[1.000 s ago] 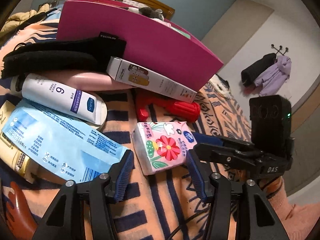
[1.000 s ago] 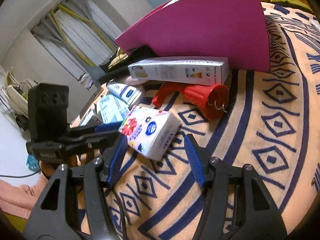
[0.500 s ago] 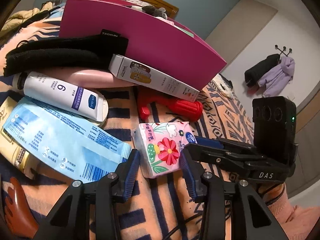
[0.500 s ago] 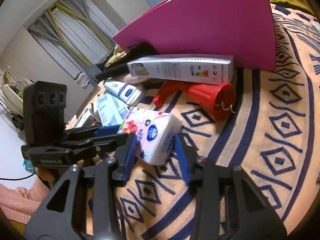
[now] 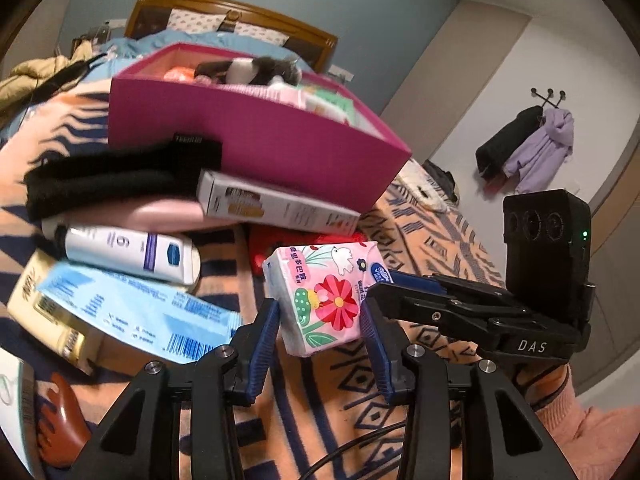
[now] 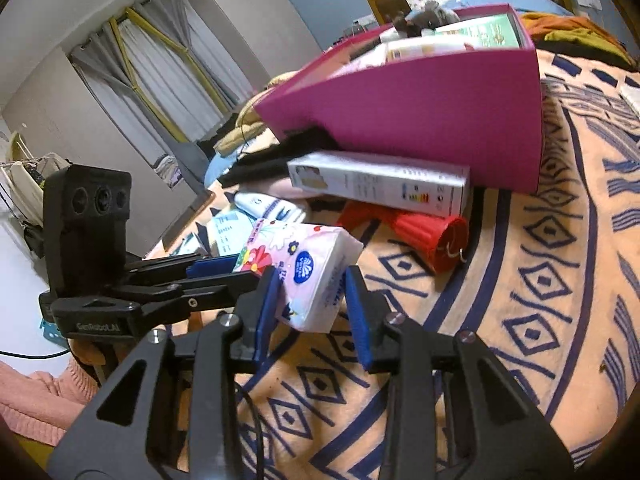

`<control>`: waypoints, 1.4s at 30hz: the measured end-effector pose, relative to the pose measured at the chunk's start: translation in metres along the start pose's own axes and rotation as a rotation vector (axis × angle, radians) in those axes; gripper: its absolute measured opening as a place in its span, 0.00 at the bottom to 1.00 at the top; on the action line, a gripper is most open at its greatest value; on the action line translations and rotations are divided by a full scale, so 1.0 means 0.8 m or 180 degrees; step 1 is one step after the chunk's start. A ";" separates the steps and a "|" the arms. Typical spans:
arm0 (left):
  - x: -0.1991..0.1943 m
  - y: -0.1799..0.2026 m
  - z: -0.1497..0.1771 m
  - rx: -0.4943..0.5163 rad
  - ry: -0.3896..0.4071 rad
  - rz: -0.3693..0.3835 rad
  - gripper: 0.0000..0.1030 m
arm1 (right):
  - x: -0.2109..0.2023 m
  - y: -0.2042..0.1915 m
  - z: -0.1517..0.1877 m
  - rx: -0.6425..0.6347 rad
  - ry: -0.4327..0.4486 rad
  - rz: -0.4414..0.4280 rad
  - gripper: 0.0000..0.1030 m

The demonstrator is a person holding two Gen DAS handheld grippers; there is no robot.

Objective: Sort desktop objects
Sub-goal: 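Lift the tissue pack off the pile with both grippers, then carry the tissue pack over the magenta box and lower it in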

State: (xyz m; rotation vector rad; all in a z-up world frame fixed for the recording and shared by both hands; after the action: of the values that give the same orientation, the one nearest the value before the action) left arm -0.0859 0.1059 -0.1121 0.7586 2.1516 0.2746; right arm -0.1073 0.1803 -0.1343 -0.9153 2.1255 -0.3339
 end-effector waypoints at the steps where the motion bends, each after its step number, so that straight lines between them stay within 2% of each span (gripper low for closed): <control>1: -0.001 0.003 -0.004 0.0014 0.0018 0.0003 0.41 | -0.002 -0.002 -0.002 -0.0002 0.0014 -0.0008 0.35; 18: -0.042 0.014 -0.084 0.0283 0.0375 -0.0089 0.41 | -0.023 -0.043 -0.069 -0.0403 0.0277 0.0069 0.35; 30: -0.053 0.000 -0.147 0.0334 0.0542 -0.0176 0.41 | -0.017 -0.043 -0.127 -0.0484 0.0411 0.0080 0.34; 42: -0.043 -0.027 -0.208 0.0332 0.0617 -0.0331 0.41 | 0.002 -0.034 -0.193 -0.0466 0.0512 0.0100 0.32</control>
State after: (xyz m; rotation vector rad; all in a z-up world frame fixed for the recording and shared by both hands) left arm -0.2056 0.0778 0.0069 0.6997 2.3958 0.1889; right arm -0.2096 0.1504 -0.0196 -0.9652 2.3346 -0.2454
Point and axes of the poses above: each gripper's, at about its wrist camera, not at the fingertips, and x roughly the way its jaws point, y to its right, z to its underside, the point moved 9 cm from there along x, roughly the way its jaws point, and after that the axes turned 2 degrees about -z, right-handed, at the moved point
